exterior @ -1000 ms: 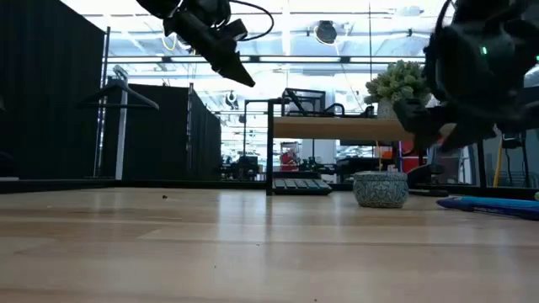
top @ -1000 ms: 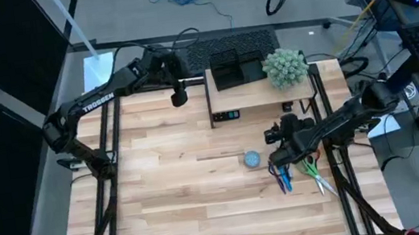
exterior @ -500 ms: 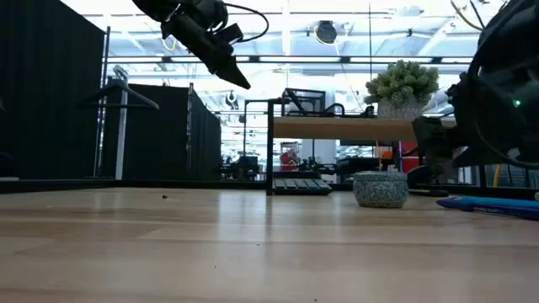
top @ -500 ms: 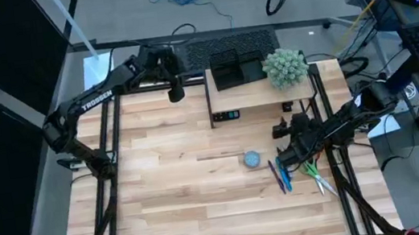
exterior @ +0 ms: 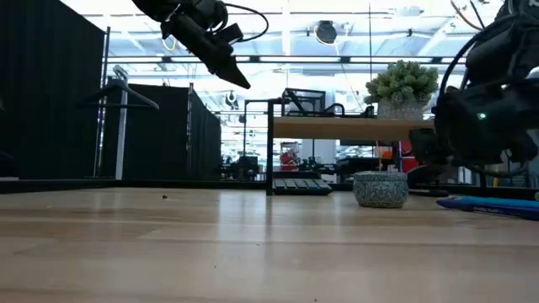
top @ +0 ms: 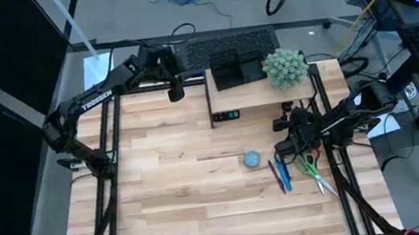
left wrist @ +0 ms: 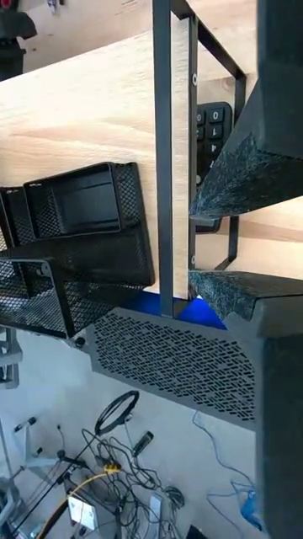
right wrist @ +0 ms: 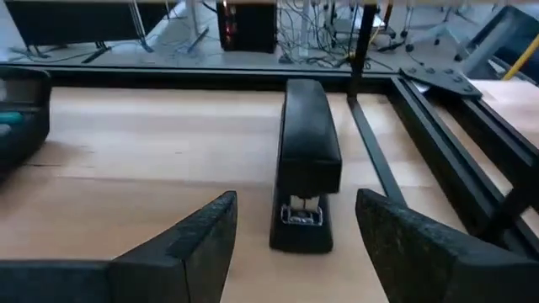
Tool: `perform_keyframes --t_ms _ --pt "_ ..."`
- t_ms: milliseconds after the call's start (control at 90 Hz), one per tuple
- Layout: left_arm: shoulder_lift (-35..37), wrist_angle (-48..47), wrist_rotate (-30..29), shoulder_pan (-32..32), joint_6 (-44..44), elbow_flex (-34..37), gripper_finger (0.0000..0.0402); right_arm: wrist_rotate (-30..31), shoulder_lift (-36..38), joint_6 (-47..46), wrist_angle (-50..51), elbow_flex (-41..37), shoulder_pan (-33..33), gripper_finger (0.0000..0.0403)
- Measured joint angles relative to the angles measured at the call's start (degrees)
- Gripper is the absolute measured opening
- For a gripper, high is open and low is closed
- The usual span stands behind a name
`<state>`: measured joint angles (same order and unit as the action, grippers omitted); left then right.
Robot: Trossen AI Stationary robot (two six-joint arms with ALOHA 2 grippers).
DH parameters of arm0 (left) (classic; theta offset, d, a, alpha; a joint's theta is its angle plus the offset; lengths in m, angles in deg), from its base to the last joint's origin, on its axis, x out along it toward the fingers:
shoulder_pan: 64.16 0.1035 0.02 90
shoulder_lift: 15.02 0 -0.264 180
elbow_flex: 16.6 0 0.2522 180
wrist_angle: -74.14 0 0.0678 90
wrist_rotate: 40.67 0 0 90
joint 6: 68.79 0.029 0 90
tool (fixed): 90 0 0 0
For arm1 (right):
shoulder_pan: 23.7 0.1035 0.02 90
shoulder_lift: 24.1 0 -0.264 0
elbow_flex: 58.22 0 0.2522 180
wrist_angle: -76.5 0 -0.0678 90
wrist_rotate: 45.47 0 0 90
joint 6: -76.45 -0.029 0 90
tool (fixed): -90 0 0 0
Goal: Pick and place office supplies into organizer
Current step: Remove the black stapler from under the wooden shelf
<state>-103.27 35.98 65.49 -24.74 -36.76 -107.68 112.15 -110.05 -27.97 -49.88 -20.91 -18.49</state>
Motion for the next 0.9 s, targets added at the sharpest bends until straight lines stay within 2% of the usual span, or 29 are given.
perform_keyframes --t_ms 478,756,900 --pt "0.0 -0.2 0.0 0.0 0.0 0.0 0.0101 1.4 0.0 6.1 -4.8 0.0 -8.3 0.0226" --pt "0.0 -0.1 0.0 0.0 0.2 0.0 0.0101 1.5 0.0 13.1 -18.5 -4.0 -11.7 0.0226" --pt "0.0 -0.1 0.0 0.0 0.2 0.0 0.0101 1.5 0.0 12.0 -20.4 -6.2 -12.4 0.0226"
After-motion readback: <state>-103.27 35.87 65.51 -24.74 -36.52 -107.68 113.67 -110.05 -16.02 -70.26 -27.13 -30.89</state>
